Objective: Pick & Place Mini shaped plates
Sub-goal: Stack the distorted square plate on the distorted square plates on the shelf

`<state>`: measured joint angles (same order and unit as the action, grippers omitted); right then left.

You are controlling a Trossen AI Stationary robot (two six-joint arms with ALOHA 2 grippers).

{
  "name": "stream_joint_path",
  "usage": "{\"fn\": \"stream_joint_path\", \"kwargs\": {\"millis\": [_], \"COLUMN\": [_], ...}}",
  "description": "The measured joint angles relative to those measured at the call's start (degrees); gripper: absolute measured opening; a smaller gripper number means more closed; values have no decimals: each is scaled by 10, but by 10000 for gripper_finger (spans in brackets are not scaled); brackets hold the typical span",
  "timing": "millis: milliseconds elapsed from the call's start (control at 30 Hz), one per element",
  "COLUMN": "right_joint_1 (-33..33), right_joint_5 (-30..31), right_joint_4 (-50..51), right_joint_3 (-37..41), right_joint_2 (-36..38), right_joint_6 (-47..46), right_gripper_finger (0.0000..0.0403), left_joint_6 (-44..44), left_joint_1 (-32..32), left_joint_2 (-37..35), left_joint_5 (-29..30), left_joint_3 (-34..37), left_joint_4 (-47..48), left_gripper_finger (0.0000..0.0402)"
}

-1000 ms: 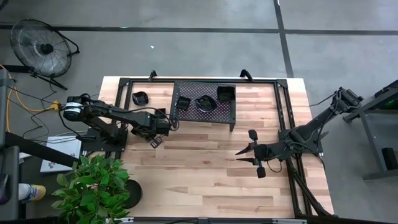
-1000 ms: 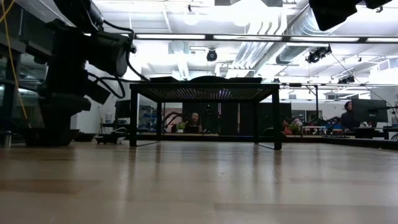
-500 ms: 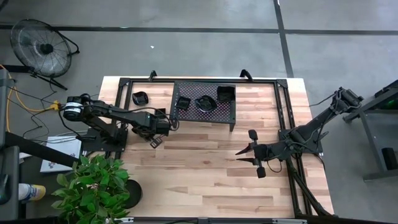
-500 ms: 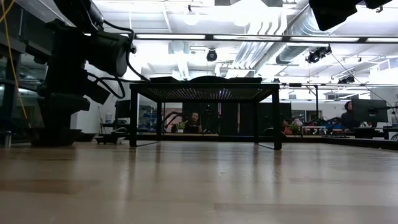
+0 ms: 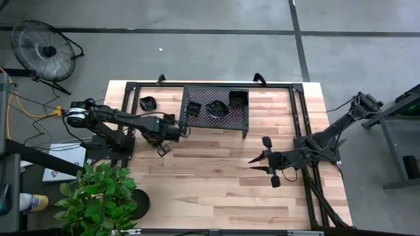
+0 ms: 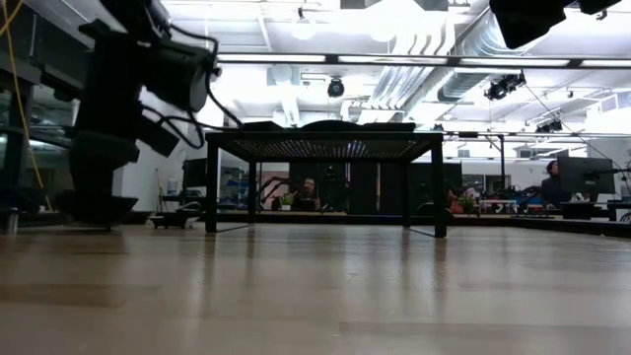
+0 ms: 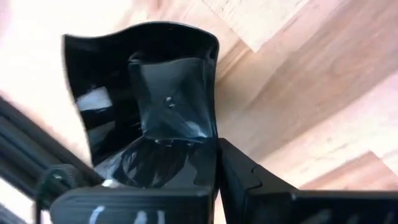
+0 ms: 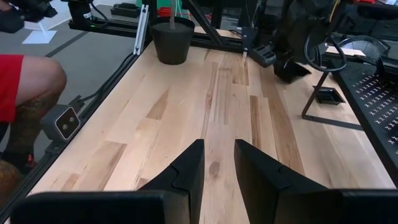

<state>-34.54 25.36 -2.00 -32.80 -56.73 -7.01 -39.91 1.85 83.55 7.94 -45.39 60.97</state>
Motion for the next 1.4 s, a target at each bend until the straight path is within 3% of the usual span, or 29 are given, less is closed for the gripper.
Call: {"fn": "stream_joint_path", "kwargs": {"millis": [300,600,933,1133,1400], "right_joint_1": [0,0,0,1,31], "right_joint_5": [0,-2,1,15,31], "right_joint_4": [0,0,0,0,-27], "right_joint_3": [0,0,0,0,0], "right_joint_2": [0,0,0,0,0], "right_joint_6": [0,0,1,25,56], "right_gripper_finger": [83,83,83,83,83], "left_joint_6": [26,21,59,196,502], "left_joint_1": [-12,-74,-133,-159,-205], "left_joint_2": [0,0,0,0,0], "left_joint_5": [22,69,147,184,197], "left_joint_3": [-101,-233,-363,-395,-393], "left_joint_4": [130,286,290,241,76], "left_gripper_finger": [1,0,0,0,0]}}
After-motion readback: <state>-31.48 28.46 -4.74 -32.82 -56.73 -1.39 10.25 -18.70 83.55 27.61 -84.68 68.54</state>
